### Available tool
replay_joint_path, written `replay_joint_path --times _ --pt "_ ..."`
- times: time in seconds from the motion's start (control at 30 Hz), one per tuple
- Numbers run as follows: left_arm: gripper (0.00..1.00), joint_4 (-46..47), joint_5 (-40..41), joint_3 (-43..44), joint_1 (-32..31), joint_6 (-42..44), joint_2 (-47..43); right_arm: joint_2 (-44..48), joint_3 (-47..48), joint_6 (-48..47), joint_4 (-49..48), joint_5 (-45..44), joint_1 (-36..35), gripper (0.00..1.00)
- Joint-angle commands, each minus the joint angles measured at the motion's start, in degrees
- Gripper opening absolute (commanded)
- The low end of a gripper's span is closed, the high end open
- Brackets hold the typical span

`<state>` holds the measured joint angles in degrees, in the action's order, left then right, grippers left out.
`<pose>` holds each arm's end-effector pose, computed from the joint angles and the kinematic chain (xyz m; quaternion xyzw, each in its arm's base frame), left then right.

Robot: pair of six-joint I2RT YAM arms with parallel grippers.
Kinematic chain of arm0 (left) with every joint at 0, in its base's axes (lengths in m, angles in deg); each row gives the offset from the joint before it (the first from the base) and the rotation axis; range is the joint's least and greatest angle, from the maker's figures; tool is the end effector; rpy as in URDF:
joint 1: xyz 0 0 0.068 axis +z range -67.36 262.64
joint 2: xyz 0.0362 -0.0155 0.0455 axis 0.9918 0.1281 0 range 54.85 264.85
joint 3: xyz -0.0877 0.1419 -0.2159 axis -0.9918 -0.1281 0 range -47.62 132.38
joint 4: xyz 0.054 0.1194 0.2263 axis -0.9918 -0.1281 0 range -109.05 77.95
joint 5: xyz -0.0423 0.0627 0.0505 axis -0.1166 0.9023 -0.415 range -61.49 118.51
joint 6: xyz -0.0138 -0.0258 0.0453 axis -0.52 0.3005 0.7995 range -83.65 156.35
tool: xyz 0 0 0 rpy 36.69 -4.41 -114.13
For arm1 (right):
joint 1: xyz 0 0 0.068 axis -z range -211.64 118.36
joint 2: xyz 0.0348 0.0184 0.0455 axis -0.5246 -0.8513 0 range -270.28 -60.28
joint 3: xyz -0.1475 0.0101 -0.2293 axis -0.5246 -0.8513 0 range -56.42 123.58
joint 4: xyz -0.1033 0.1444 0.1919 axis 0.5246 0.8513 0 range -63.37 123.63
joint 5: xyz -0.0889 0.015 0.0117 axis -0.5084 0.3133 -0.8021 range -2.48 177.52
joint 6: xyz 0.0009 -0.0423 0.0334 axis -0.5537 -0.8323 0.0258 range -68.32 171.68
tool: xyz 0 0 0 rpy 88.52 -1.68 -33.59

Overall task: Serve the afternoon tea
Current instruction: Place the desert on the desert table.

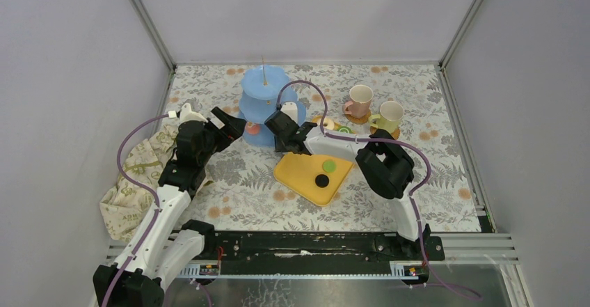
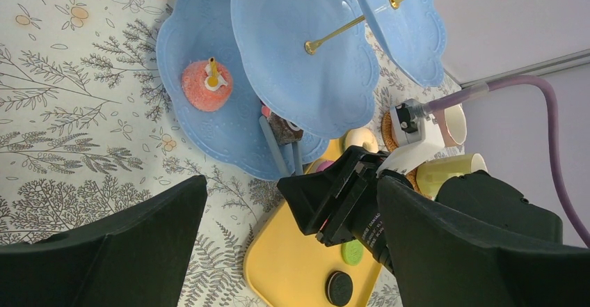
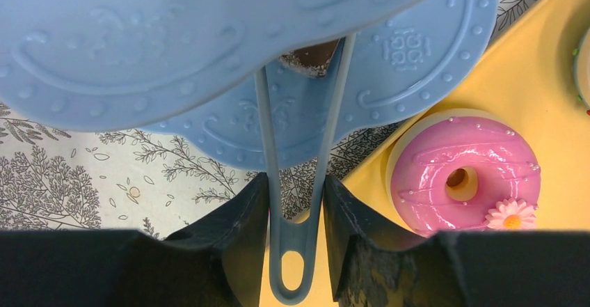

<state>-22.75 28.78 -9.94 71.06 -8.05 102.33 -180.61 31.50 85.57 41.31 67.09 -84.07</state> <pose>0.1920 -0.0391 0.2872 -0.2334 0.7878 -0.2658 0.5043 0.2936 0.3613 0.1821 -0.0835 0.9144 0.1259 0.3755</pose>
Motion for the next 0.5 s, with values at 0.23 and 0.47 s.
replay_joint_path --times 0.23,0.47 --pt "1.0 2.7 0.3 -0.5 -0.1 -0.1 -0.7 1.4 0.8 -0.3 -0.2 -0.5 0.4 0.41" --pt "1.0 2.7 0.3 -0.3 -0.1 -0.1 -0.5 1.8 0.2 0.2 0.1 -0.6 0.3 0.42"
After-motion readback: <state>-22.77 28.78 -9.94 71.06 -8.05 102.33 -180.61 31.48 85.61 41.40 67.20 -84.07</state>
